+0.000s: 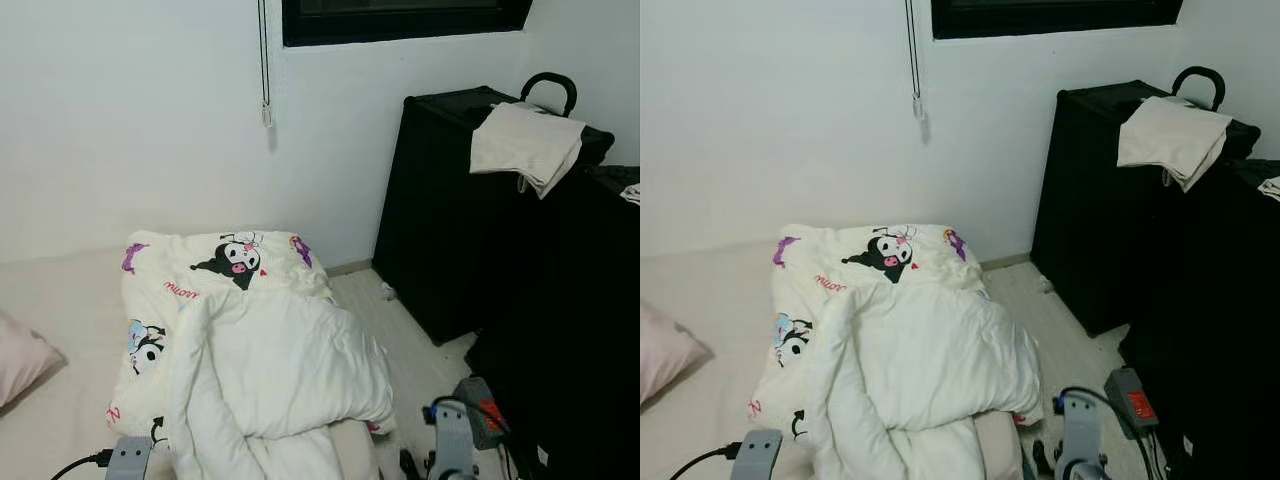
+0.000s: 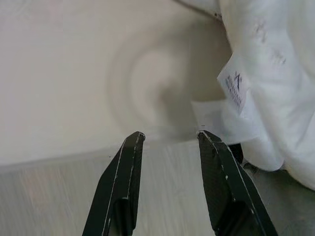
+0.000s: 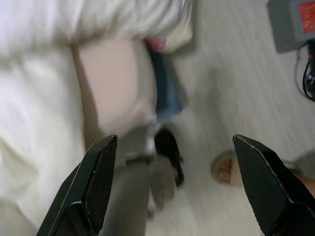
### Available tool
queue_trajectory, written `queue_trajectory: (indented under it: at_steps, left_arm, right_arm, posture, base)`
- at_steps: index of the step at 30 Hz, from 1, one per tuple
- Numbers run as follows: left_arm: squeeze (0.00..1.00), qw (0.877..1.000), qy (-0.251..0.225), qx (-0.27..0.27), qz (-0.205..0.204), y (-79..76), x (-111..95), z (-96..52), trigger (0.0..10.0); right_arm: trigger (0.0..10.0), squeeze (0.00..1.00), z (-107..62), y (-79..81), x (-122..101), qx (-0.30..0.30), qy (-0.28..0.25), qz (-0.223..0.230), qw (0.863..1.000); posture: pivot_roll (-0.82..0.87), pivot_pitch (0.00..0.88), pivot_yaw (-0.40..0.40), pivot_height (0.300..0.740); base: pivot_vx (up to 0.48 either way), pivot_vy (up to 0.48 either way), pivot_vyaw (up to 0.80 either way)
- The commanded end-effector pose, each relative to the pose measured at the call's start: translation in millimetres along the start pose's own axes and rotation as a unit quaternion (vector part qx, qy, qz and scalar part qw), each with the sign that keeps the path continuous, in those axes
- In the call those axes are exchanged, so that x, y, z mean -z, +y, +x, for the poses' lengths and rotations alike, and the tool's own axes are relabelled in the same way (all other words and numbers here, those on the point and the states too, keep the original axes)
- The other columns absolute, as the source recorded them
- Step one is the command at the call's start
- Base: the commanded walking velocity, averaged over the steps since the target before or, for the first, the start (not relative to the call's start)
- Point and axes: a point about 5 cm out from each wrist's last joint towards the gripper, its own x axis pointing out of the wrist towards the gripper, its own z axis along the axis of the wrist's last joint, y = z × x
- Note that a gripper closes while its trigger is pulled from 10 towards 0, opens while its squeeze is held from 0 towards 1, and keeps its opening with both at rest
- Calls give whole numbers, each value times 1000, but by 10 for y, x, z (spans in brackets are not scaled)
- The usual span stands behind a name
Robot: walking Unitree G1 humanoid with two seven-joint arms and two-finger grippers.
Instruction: Clean up the room
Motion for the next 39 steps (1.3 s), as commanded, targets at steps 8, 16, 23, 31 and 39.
queue_trajectory:
  at_steps: [8,16,23,31,39]
  left_arm:
    - [0,1000,16,9,9,-84,66,-6,10000]
    - [0,1000,24,9,15,-67,85,-8,10000]
    - [0,999,26,16,17,-129,76,-5,10000]
    - [0,999,27,20,19,-145,79,-6,10000]
    - [0,999,25,19,20,-137,50,0,10000]
  right_arm:
    - [10000,0,-53,6,335,2,63,-51,997]
    - [10000,0,-78,-62,411,17,77,-47,996]
    - [10000,0,-86,-95,426,21,81,-51,995]
    - [10000,0,-95,-123,446,25,83,-51,995]
    - [10000,0,-91,-107,440,24,82,-51,995]
  posture:
    - [-123,0,-36,740]
    - [-121,0,-30,740]
    - [-130,0,-34,740]
    - [-137,0,-30,740]
    - [-142,0,-30,740]
  base:
    - [0,0,0]
    - [0,0,0]
    - [-271,0,0]
    - [-321,0,0]
    - [-328,0,0]
